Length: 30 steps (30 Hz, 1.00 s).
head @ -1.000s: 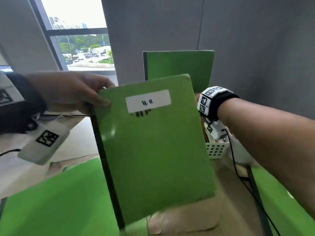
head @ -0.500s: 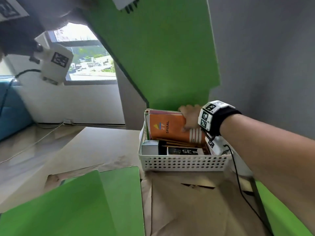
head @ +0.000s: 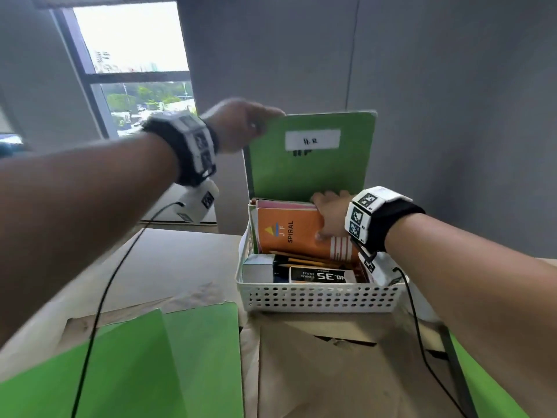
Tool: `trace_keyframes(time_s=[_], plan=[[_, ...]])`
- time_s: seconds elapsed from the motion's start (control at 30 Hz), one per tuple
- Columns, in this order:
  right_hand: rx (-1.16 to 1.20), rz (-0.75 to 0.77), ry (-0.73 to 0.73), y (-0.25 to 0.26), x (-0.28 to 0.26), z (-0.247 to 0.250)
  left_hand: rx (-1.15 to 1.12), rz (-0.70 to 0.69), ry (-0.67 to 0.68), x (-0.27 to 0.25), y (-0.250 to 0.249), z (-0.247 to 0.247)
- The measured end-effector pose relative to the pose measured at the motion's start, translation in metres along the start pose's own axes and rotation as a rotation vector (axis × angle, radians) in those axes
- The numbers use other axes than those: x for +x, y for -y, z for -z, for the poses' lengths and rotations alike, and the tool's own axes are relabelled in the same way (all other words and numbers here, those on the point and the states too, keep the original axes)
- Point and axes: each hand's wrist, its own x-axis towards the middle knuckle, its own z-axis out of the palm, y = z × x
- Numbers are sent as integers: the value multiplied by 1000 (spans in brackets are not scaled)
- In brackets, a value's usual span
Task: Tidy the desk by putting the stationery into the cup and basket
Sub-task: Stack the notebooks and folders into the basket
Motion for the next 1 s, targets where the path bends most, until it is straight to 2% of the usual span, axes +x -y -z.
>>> trace_keyframes(time_s=[0.03,0.13,0.2,0.3,0.37,0.47,0.5,0.53,0.57,0.7,0.73,0.77,0.83,0.93,1.0], plan=[[7,-3,-6,-1,1,-1,-5,-6,-21,1,2,-15],[22,-6,2,-2,2,0,-32,87,-66,5,19,-39],[28,-11,8,-3,3,1,-14,129,-21,10,25,-38],[20,-6,12,-4,3,2,101,174,139,9,20,-34],[23,-6,14,-2,2,3,138,200,186,-1,18,-28],[17,-12,9,-2,0,5,188,195,107,-40,24,-20],[16,-15,8,-2,-1,5,251,214,137,-59,29,-18],[19,-18,8,-2,-1,5,335,241,211,-79,32,-15],[23,-20,9,-1,-1,5,428,273,341,-99,36,-11],[23,-36,14,2,-2,5,685,504,1132,-179,53,0],[23,-40,14,2,-2,5,741,532,1241,-197,59,1],[23,-43,16,3,-2,5,786,537,1290,-214,63,2],[25,-51,15,3,-2,4,799,528,1266,-241,75,-5],[28,-62,18,4,-2,3,684,542,1078,-264,88,-14],[29,-71,23,4,-1,2,595,581,1023,-269,91,-14]])
